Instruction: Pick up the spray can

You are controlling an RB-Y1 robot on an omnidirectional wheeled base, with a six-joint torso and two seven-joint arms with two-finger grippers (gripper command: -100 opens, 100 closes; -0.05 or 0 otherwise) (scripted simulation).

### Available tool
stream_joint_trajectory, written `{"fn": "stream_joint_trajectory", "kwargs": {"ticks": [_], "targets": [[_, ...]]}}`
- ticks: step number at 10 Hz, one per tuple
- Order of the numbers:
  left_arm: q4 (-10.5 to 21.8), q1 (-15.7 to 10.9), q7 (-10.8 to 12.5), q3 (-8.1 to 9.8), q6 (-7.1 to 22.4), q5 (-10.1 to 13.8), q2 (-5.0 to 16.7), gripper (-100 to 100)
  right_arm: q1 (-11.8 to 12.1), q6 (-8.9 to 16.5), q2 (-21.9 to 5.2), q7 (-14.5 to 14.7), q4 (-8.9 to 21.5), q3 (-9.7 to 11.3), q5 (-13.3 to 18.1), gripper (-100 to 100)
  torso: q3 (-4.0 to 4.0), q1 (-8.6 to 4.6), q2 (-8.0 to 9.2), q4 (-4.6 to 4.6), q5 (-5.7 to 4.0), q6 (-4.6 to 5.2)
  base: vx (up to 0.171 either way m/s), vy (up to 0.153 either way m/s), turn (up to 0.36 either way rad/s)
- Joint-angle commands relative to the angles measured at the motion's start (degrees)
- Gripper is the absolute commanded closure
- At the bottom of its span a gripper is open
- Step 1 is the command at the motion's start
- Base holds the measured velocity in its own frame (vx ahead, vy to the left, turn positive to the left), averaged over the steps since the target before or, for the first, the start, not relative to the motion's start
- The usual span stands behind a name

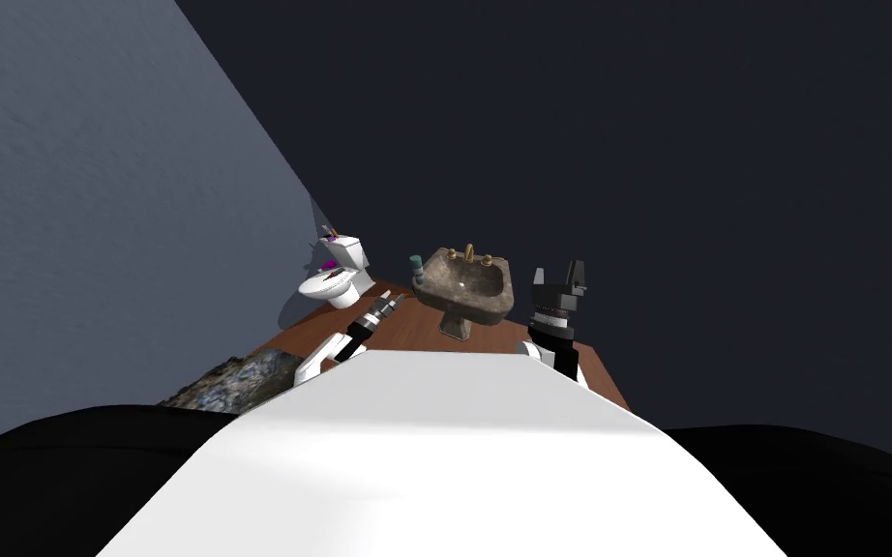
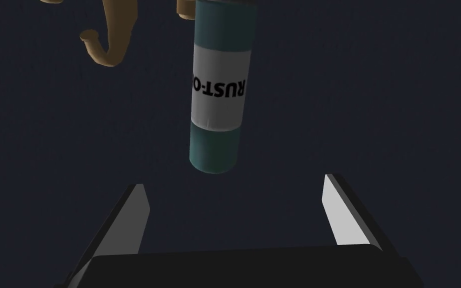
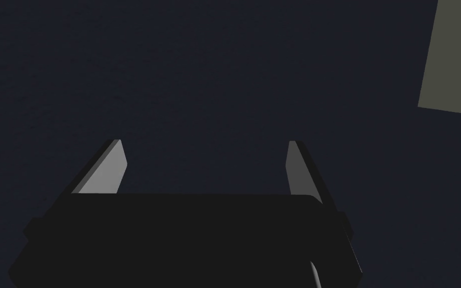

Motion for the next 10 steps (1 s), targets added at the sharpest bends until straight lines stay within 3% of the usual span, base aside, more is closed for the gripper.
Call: {"fn": "stream_joint_trajectory", "kwargs": {"ticks": [1,3,7,8,9,10], "targets": [[0.55,-1.55,-1.76,-0.25,1.32,-1.01,0.89,-100,0.0,0.0,0.0,0.0,0.0,0.0,0.0,0,0.0,0.0,0.0,0.0,0.0,0.0,0.11,-0.029,-0.191],[0.95,-3.55,-3.35,-0.4,2.65,-1.98,2.02,-100,0.01,0.0,0.0,0.0,0.0,0.0,0.0,0,-0.16,-0.09,-0.28,-0.06,-0.01,-0.02,0.165,-0.073,-0.186],[1.02,-4.87,-3.91,-0.45,3.29,-2.33,2.44,-100,0.03,-0.01,0.0,0.0,0.0,-0.01,0.0,0,-0.27,-0.03,-0.46,-0.11,-0.01,-0.06,0.159,-0.027,-0.075],[0.99,-4.93,-3.95,-0.45,3.36,-2.34,2.44,0,0.02,-0.01,0.0,0.0,-0.01,-0.01,0.0,0,-0.12,0.02,-0.16,-0.07,0.0,-0.08,0.016,-0.003,0.003],[3.86,-7.8,-5.82,-1.91,1.55,0.52,2.47,-100,0.01,0.0,0.0,0.0,0.0,-0.01,0.0,0,0.04,0.06,0.11,0.0,0.01,-0.08,-0.069,-0.012,-0.121],[5.34,-9.35,-5.82,-1.91,1.55,0.52,2.47,-100,-0.01,0.0,0.0,0.0,0.0,0.0,0.0,0,0.22,0.04,0.42,0.06,0.01,-0.04,-0.103,0.003,-0.064]]}}
